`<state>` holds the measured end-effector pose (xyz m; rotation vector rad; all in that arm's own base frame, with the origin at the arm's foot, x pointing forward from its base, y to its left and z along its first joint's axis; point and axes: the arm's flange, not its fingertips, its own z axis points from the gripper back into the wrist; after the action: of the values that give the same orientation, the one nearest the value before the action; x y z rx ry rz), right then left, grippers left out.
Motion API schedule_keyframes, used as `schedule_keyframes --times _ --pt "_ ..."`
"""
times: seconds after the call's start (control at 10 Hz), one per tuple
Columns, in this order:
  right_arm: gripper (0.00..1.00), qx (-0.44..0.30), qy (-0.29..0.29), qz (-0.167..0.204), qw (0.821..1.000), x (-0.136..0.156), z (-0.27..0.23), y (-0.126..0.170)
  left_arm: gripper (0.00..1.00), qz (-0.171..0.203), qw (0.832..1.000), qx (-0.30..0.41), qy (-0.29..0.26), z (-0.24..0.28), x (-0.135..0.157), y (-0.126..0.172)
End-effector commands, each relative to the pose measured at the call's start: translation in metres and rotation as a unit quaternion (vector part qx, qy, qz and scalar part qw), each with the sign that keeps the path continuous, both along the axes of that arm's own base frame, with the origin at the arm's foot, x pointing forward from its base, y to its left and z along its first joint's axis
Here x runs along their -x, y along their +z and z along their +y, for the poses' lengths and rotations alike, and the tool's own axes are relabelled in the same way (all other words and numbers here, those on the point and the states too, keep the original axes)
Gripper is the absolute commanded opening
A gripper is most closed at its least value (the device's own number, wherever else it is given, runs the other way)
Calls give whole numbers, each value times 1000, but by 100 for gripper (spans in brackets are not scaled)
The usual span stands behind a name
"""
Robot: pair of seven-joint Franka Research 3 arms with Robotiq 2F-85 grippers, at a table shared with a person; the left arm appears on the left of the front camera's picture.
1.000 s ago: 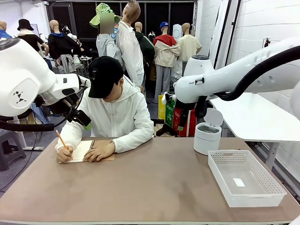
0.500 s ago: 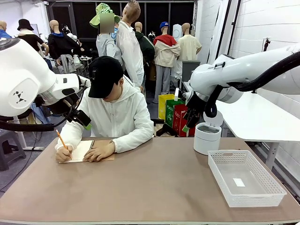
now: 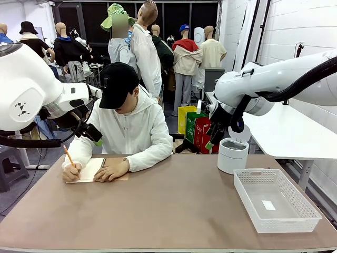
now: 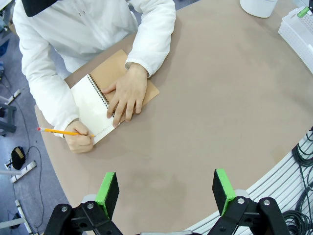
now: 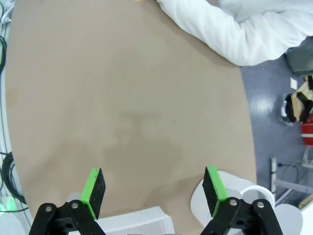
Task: Sort the paper based on its condition.
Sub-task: If a person hands you a paper, place it in the Organizing basket , and if it's crumpled, put it in the Trash can.
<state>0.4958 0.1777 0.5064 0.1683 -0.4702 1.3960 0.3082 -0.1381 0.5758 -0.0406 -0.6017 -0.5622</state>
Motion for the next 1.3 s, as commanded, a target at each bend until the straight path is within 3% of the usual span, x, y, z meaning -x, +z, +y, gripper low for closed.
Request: schedule_keyframes --times 0.0,0.2,0.7,0.9,1.2 --pt "100 1 -2 -6 1000 0 1 0 100 0 1000 1 0 1 0 0" --pt "100 0 0 0 1000 0 0 0 100 0 1000 1 0 1 0 0" --pt "100 -70 -67 40 994 36 4 38 100 0 1000 1 0 1 0 0" --pt "100 -132 -58 48 988 55 1 53 100 0 1000 1 0 1 0 0" --pt "100 -164 -30 45 985 81 -5 61 100 0 1000 1 0 1 0 0"
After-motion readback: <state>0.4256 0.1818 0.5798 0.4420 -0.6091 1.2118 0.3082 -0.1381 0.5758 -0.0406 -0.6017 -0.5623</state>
